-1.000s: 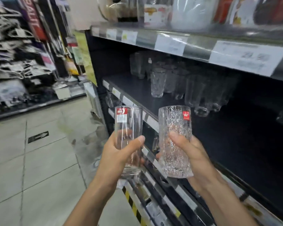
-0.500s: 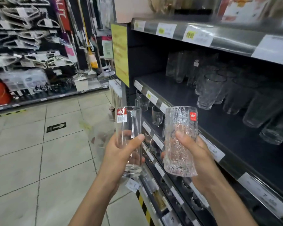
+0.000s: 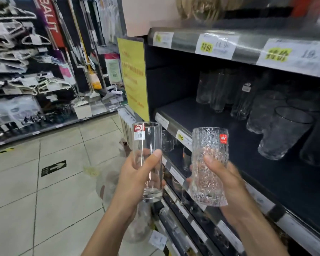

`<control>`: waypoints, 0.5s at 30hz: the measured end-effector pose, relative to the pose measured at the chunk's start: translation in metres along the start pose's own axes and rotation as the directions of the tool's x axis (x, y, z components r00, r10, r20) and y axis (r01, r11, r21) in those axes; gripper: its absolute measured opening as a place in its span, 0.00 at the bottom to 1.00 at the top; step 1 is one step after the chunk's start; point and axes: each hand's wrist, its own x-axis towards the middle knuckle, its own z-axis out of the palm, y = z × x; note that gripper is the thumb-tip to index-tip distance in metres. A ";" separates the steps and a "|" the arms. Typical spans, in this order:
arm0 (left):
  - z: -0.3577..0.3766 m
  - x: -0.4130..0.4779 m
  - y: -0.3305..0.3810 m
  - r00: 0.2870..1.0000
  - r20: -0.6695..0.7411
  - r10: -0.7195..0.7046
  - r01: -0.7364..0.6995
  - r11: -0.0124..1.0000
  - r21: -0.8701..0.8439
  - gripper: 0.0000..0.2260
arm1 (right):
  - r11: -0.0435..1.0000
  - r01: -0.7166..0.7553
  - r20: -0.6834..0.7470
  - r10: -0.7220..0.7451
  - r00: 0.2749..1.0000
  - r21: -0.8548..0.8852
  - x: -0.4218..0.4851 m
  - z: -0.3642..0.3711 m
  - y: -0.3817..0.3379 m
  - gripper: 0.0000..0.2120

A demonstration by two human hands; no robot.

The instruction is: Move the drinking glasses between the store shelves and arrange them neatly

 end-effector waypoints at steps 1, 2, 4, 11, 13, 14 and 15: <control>0.001 0.012 0.004 1.000 0.021 0.003 -0.003 1.000 0.001 0.27 | 1.000 0.001 -0.013 -0.001 1.000 0.009 0.010 0.003 -0.002 0.43; 0.002 0.024 0.009 0.999 0.043 0.009 -0.009 1.000 0.008 0.25 | 1.000 0.006 -0.030 -0.006 1.000 0.018 0.020 0.006 -0.004 0.43; 0.005 0.047 0.016 0.997 0.082 0.016 -0.020 0.999 0.045 0.23 | 1.000 0.012 -0.080 -0.010 0.997 0.027 0.037 0.011 -0.007 0.44; 0.018 0.118 0.017 0.956 0.292 -0.031 0.012 0.998 0.066 0.17 | 0.996 0.086 -0.268 -0.088 0.959 -0.022 0.065 0.017 -0.020 0.43; 0.022 0.136 0.015 0.930 0.362 -0.058 0.039 0.997 0.060 0.19 | 0.993 0.120 -0.355 -0.118 0.928 -0.016 0.068 0.018 -0.020 0.34; 0.024 0.145 0.015 0.916 0.395 -0.071 0.051 0.997 0.061 0.22 | 0.991 0.133 -0.410 -0.130 0.903 -0.023 0.068 0.021 -0.022 0.27; 0.026 0.152 0.015 0.901 0.426 -0.081 0.056 0.996 0.071 0.26 | 0.989 0.145 -0.457 -0.141 0.878 -0.027 0.068 0.024 -0.023 0.20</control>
